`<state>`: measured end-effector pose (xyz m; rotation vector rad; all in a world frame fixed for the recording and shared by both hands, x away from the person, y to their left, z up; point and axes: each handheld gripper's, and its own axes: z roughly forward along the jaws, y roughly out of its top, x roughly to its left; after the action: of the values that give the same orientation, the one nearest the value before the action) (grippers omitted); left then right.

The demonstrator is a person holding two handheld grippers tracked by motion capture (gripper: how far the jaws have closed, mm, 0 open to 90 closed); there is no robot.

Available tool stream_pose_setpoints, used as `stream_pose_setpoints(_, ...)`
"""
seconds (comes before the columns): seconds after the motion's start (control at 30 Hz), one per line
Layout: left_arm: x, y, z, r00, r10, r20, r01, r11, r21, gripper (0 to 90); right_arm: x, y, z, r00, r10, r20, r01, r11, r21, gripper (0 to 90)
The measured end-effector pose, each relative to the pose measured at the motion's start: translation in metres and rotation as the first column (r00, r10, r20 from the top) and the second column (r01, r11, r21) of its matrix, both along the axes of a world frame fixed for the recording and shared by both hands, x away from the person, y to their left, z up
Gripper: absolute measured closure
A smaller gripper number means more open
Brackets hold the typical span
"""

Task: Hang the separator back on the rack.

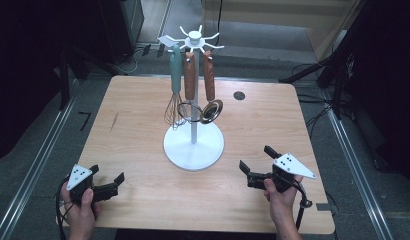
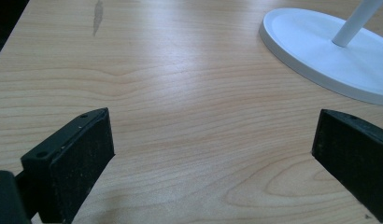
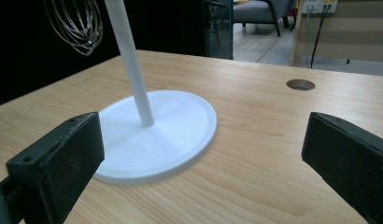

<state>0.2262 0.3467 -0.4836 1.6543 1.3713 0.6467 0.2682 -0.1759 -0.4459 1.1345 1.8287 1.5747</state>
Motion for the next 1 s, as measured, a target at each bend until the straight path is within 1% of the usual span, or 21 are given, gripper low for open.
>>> stream_pose_setpoints(0.2, 0.000, 0.000, 0.000, 1.0000, 0.003, 0.001, -0.003, 1.0000, -0.005, 0.0, 0.002, -0.014, -0.018, 0.9992, -0.028, -0.027, 0.028, 0.999, -0.019, 0.0)
stream_pose_setpoints(0.3, 0.000, 0.000, 0.000, 1.0000, 0.002, 0.000, -0.002, 1.0000, -0.007, 0.0, 0.002, -0.022, -0.026, 0.9981, -0.047, -0.040, 0.045, 0.998, -0.046, 0.0)
stream_pose_setpoints(0.37, 0.000, 0.000, 0.000, 1.0000, 0.003, 0.000, -0.003, 1.0000, -0.008, 0.0, 0.001, -0.027, -0.030, 0.9974, -0.049, -0.052, 0.047, 0.998, -0.044, 0.0)
stream_pose_setpoints(0.5, 0.000, 0.000, 0.000, 1.0000, 0.003, 0.001, -0.003, 1.0000, -0.007, 0.0, 0.000, -0.037, -0.037, 0.9951, -0.066, -0.074, 0.062, 0.997, -0.054, 0.0)
stream_pose_setpoints(0.7, 0.000, 0.000, 0.000, 1.0000, 0.006, 0.001, -0.006, 1.0000, -0.003, 0.0, -0.004, -0.051, -0.042, 0.9918, -0.092, -0.088, 0.086, 0.994, -0.070, 0.0)
stream_pose_setpoints(0.8, 0.000, 0.000, 0.000, 1.0000, 0.008, 0.002, -0.008, 1.0000, -0.002, 0.0, -0.007, -0.058, -0.043, 0.9889, -0.109, -0.101, 0.102, 0.992, -0.072, 0.0)
stream_pose_setpoints(0.87, 0.000, 0.000, 0.000, 1.0000, 0.007, 0.002, -0.007, 1.0000, 0.000, 0.0, -0.009, -0.064, -0.045, 0.9878, -0.118, -0.101, 0.110, 0.991, -0.078, 0.0)
stream_pose_setpoints(1.0, 0.000, 0.000, 0.000, 1.0000, 0.009, 0.002, -0.009, 1.0000, -0.002, 0.0, -0.014, -0.076, -0.048, 0.9827, -0.146, -0.114, 0.136, 0.986, -0.091, 0.0)
